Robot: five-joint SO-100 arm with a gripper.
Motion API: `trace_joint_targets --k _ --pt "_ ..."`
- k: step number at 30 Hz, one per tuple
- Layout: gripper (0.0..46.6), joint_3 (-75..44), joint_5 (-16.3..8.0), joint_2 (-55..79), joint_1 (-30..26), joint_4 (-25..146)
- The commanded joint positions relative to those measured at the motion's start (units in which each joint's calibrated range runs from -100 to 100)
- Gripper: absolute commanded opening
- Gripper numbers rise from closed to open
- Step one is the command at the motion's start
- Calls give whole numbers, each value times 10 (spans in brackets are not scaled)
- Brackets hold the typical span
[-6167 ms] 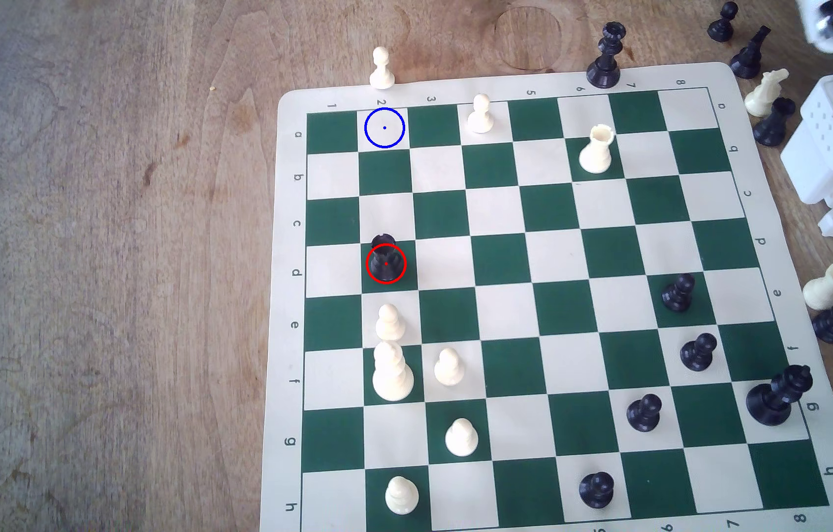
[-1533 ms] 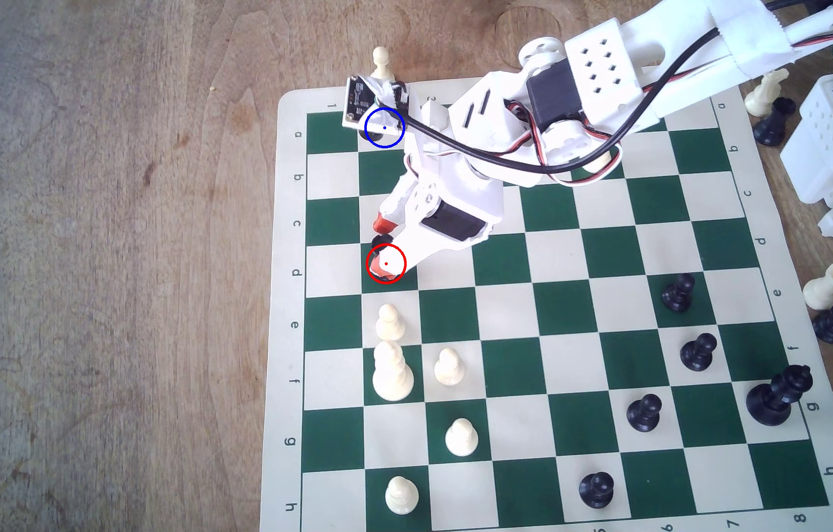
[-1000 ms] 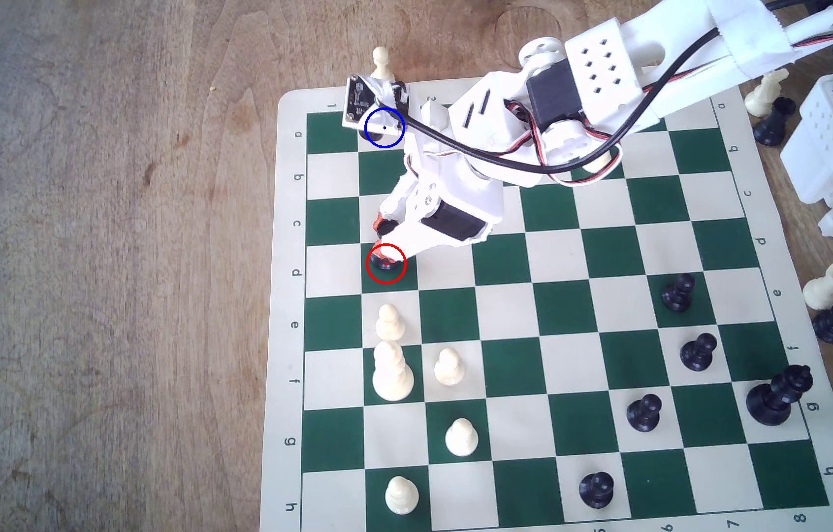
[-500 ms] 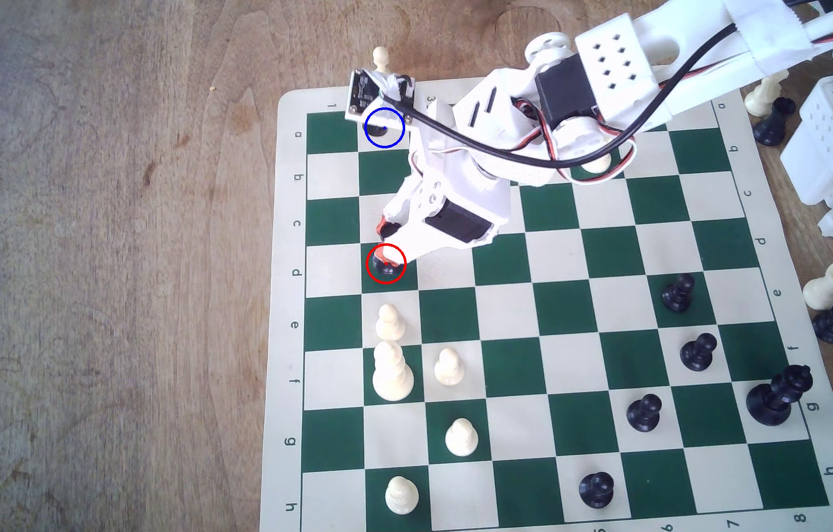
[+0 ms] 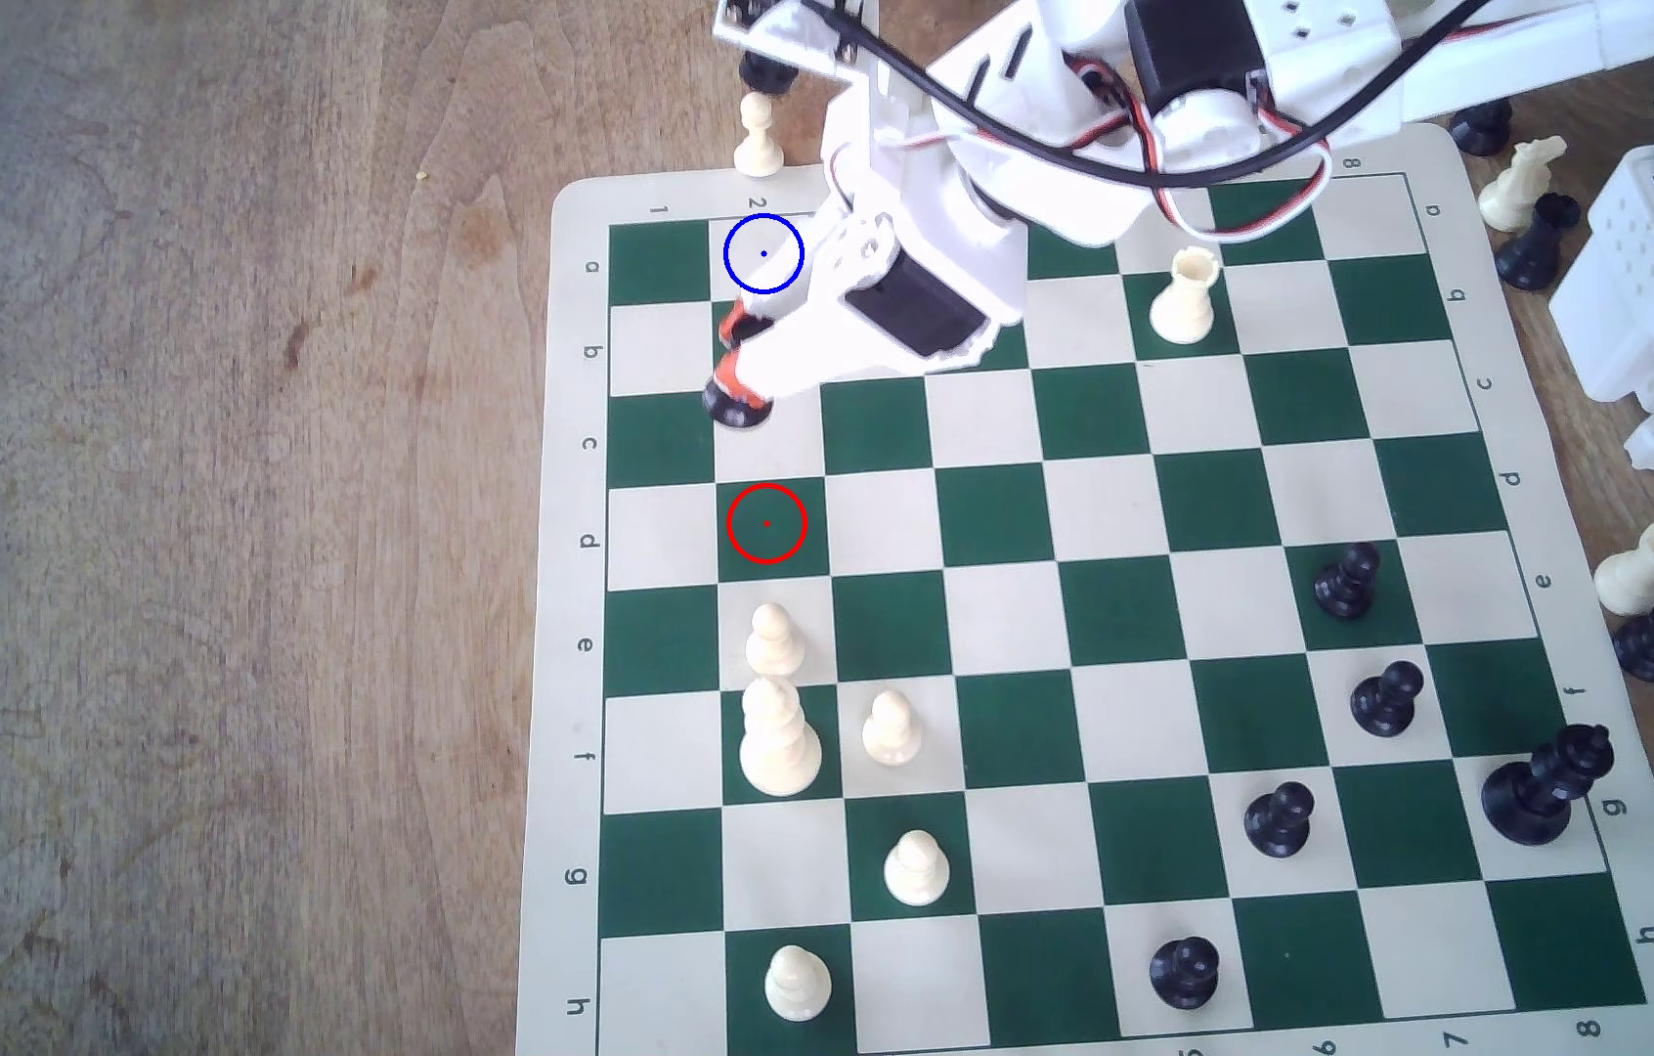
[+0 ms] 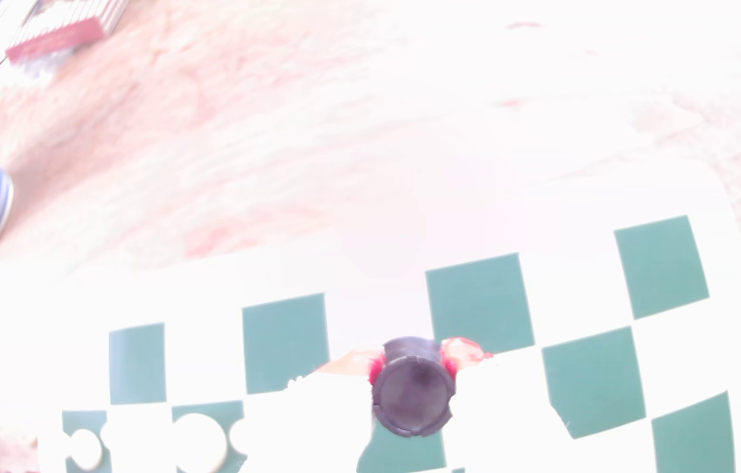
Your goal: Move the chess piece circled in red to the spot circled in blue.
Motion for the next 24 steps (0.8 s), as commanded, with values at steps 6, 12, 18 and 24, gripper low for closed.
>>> trace_joint_targets --k 6,12,18,24 --pt "3 -8 43 -60 85 -5" --pt "3 20 61 -36 116 -28" --pt "3 35 68 -4 132 -55" --pt "5 26 68 52 140 -87"
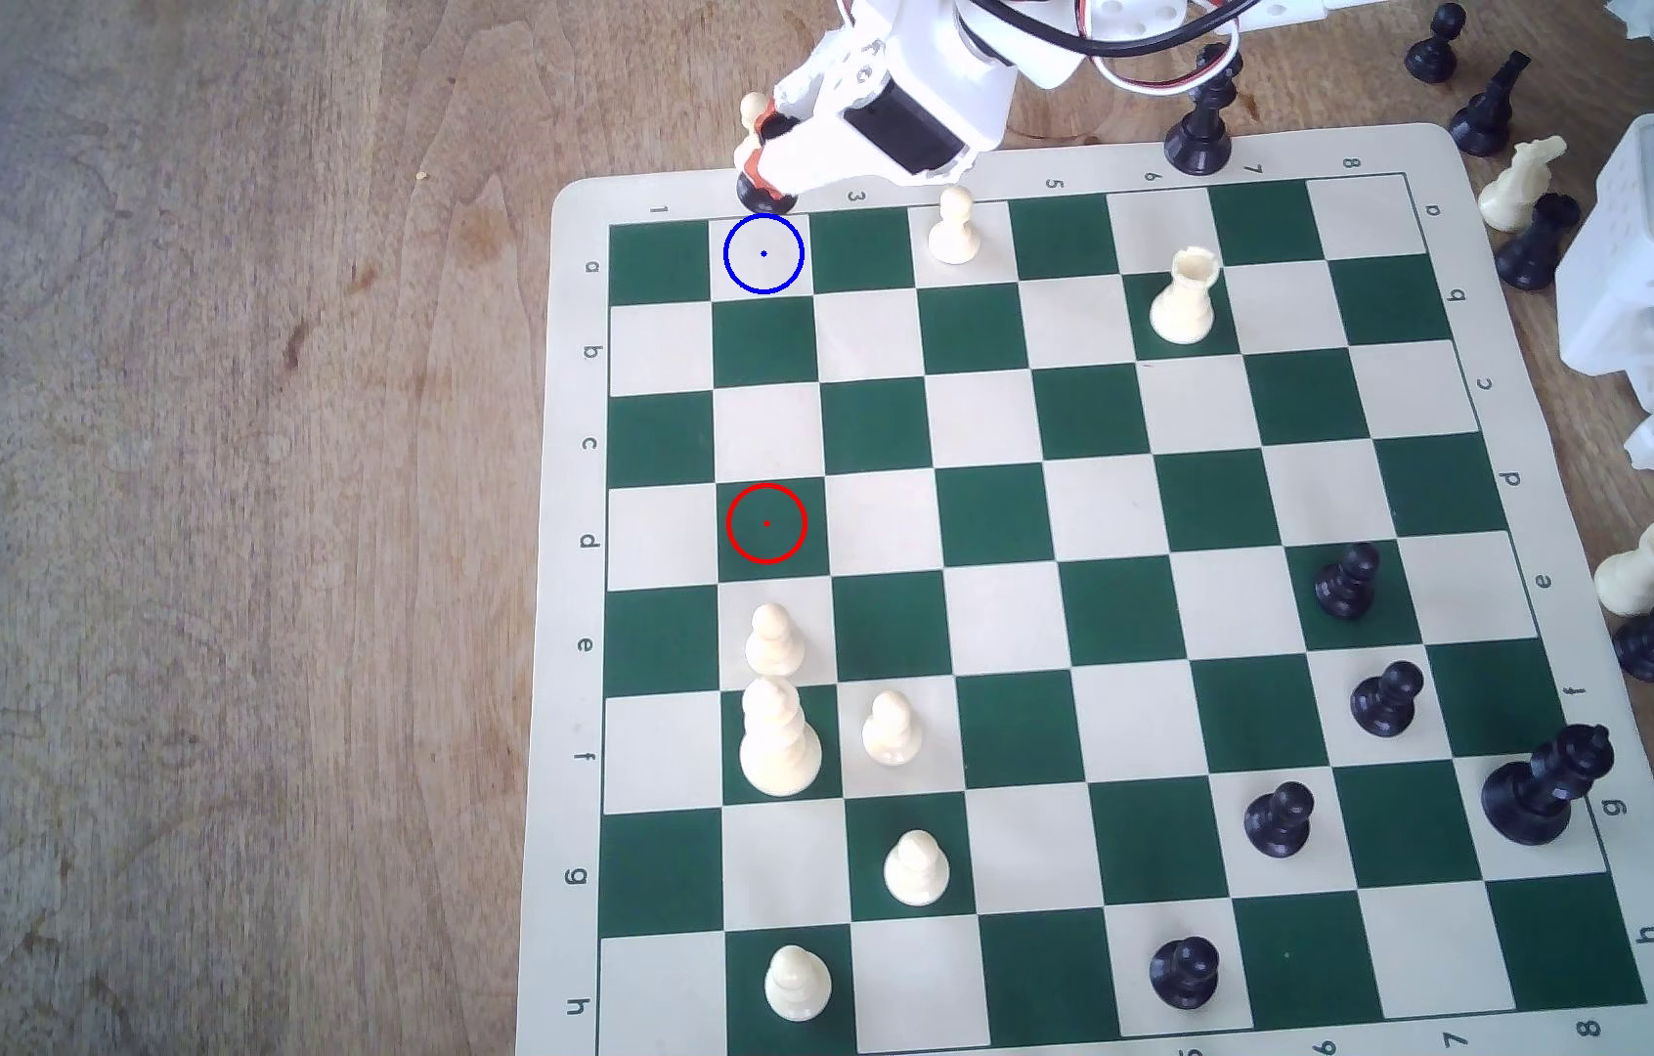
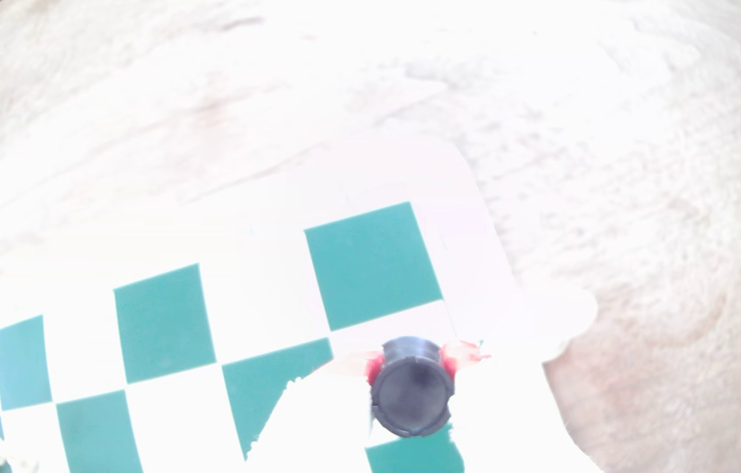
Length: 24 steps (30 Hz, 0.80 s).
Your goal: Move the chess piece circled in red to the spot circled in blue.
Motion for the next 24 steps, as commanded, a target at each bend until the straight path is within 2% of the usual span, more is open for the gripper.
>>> trace_joint_targets --k 1,10,24 --pt "6 -24 1 23 9 -28" --pt "19 -25 2 46 10 -49" --pt "10 -54 2 71 1 -62"
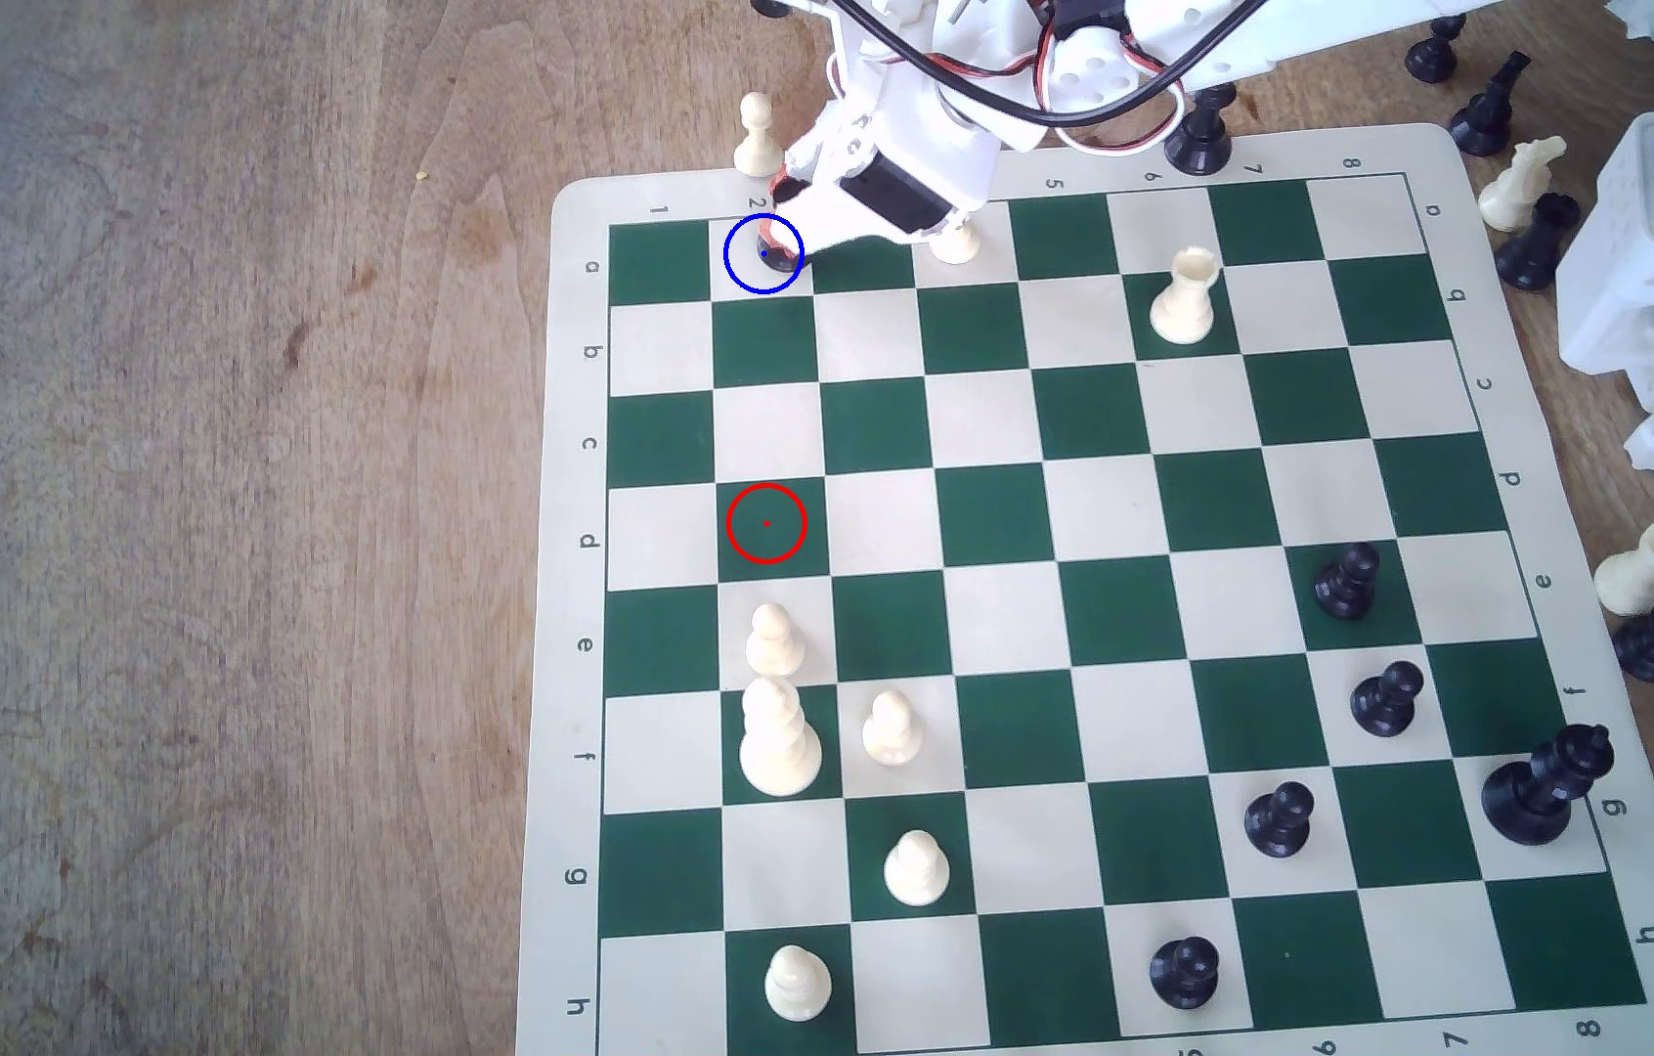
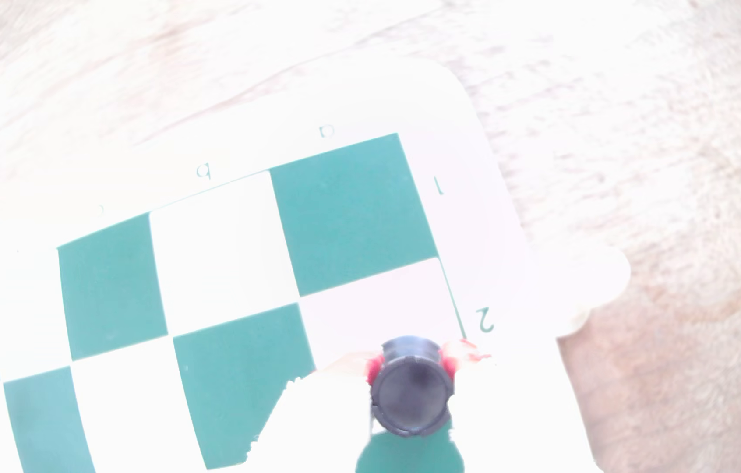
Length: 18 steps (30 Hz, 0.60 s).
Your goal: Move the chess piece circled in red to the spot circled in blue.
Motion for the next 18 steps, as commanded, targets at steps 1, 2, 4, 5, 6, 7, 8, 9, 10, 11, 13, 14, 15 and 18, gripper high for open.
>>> trace_joint_targets --k 1,2,4,5,6,7,8,9,10,11,13,14,15,18 --pt "10 -48 -3 -13 -5 -23" --pt "10 -48 -3 -13 -5 -26" --pt "11 -49 -4 -13 -5 -28" --pt "12 -49 -5 -13 -5 -28" --pt "12 -49 -5 -12 -5 -28" --pt "12 -49 -6 -11 -6 -28" --pt "12 -46 -7 -11 -7 -30" --pt "11 -45 -8 -10 -8 -30" --pt "11 -44 -8 -9 -9 -31" --pt "10 -43 -11 -9 -10 -31" --pt "9 -43 -12 -5 -12 -31" --pt "9 -43 -12 -4 -12 -31" --pt "9 -43 -12 -3 -12 -31" --pt "7 -43 -13 -2 -12 -31"
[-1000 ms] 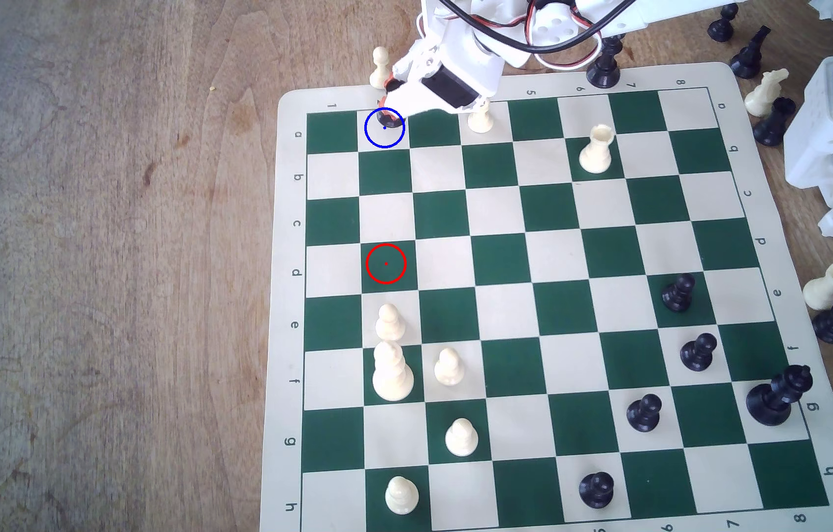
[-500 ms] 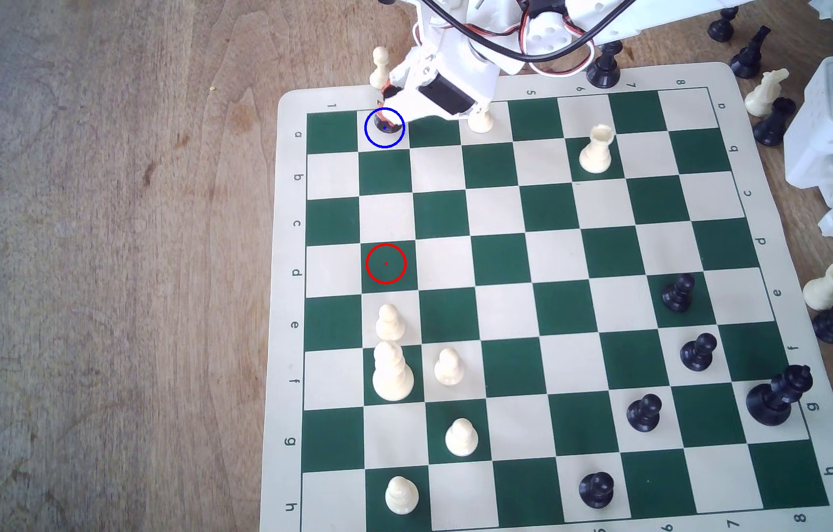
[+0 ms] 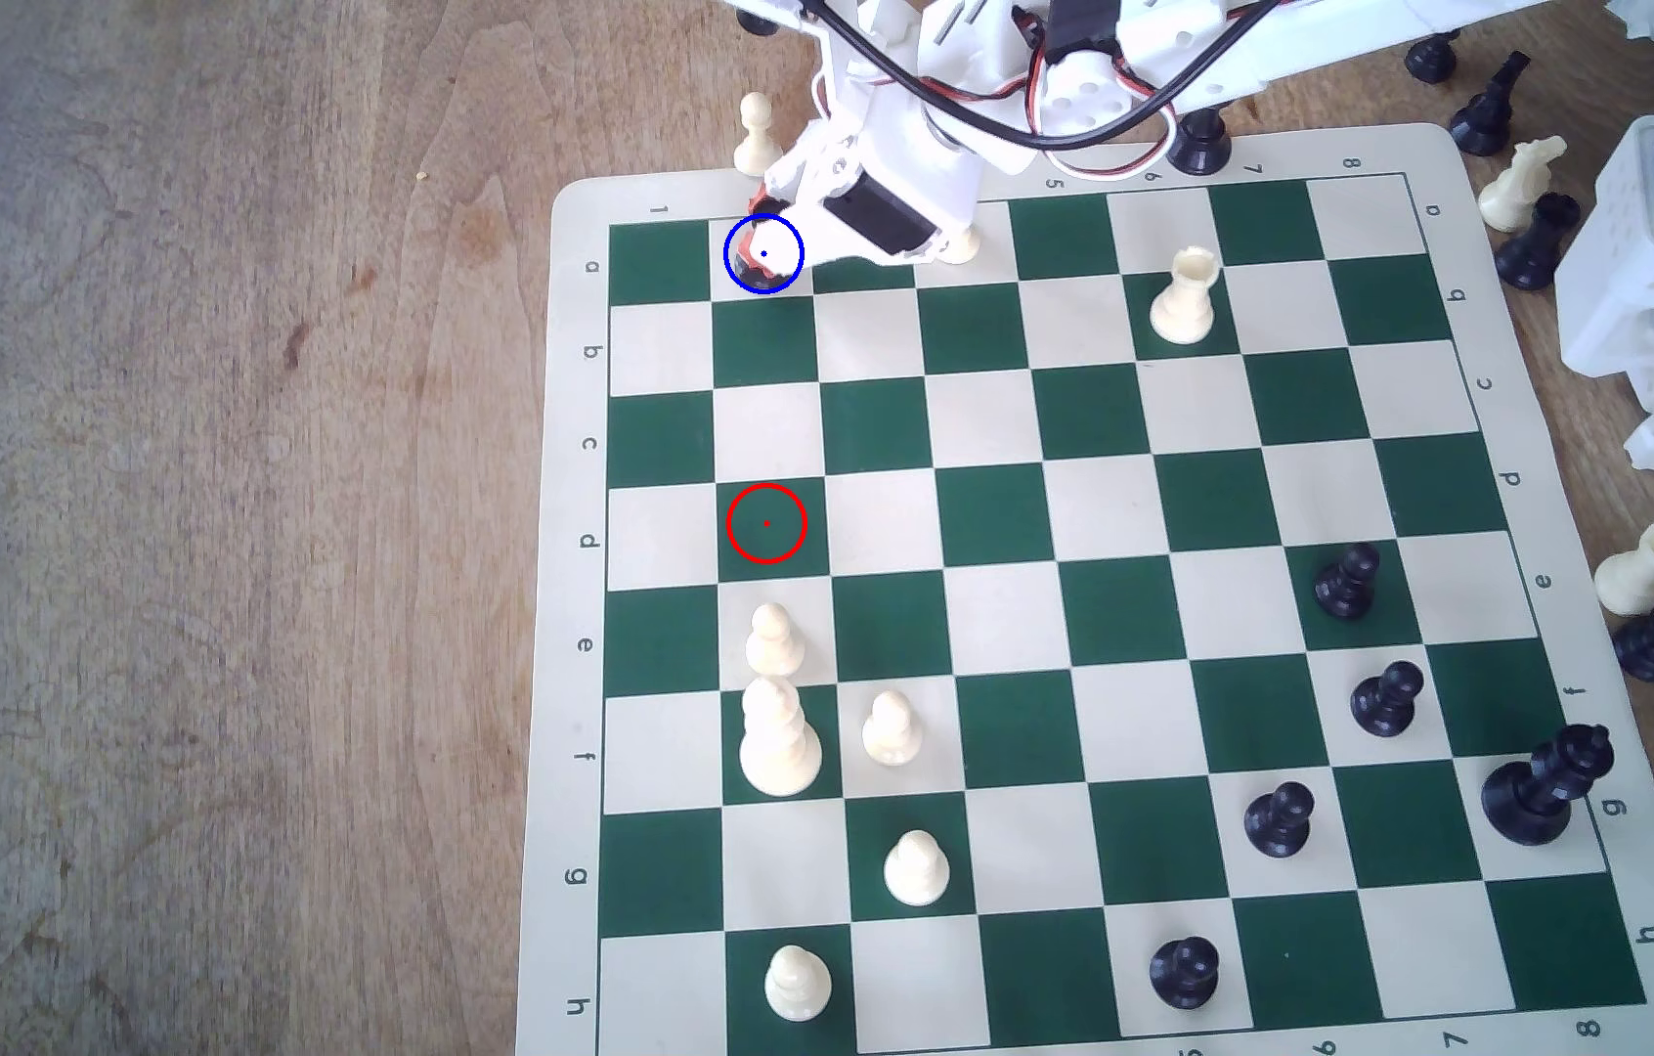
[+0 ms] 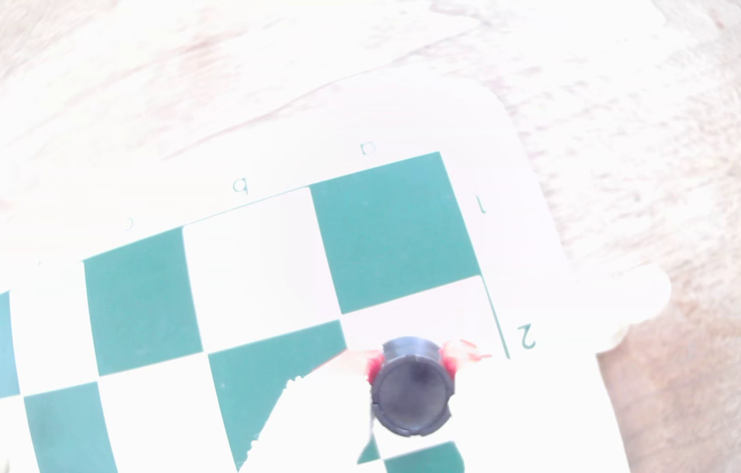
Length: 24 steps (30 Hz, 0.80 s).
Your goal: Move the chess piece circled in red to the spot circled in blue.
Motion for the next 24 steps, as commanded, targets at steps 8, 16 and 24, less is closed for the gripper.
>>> trace_joint_targets --k 8,16,24 --pt "7 -37 0 -20 9 -15" --pt "6 -36 1 -21 9 -15" --pt "226 -11 -10 -22 7 -55"
